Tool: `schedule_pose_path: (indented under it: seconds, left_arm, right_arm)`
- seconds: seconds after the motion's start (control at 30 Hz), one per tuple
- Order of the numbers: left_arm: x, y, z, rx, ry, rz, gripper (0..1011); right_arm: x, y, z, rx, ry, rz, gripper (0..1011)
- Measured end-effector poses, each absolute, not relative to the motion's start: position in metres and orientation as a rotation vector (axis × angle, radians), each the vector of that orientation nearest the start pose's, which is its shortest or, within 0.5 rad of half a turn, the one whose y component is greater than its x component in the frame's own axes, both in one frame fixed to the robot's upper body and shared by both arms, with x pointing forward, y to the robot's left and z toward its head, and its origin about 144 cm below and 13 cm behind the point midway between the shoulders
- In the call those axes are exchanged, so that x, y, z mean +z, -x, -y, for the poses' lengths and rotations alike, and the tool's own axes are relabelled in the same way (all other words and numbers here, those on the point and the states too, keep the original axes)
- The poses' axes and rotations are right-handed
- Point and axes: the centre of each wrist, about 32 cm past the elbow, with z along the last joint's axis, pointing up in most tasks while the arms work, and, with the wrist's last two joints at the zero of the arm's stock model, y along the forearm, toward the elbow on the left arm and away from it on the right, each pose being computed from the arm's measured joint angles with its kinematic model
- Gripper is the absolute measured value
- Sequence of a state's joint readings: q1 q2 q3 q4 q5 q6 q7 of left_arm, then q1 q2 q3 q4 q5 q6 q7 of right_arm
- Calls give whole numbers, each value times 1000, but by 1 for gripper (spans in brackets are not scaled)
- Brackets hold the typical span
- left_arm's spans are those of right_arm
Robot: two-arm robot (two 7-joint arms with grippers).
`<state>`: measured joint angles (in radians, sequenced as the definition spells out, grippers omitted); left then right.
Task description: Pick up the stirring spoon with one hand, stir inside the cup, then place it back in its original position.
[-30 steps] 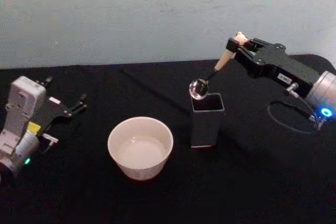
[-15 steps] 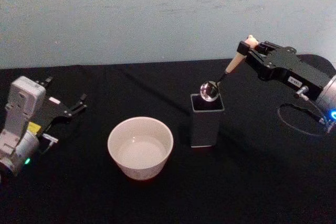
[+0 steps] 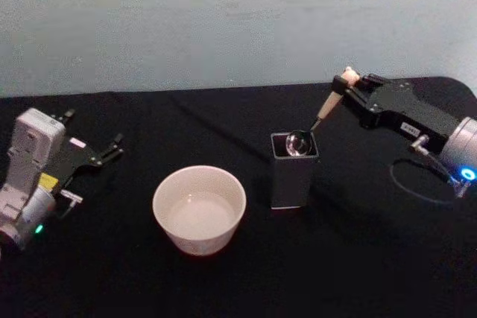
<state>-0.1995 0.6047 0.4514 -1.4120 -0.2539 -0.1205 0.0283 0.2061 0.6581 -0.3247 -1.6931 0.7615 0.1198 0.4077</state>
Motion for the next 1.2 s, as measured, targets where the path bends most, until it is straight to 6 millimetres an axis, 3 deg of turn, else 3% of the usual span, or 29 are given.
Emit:
schedule_pose_path:
  seconds: [1.2]
  left_arm:
    - [1140, -489, -310, 1248, -304, 285, 1001]
  right_arm:
    - [1207, -501, 280, -778, 163, -99, 214]
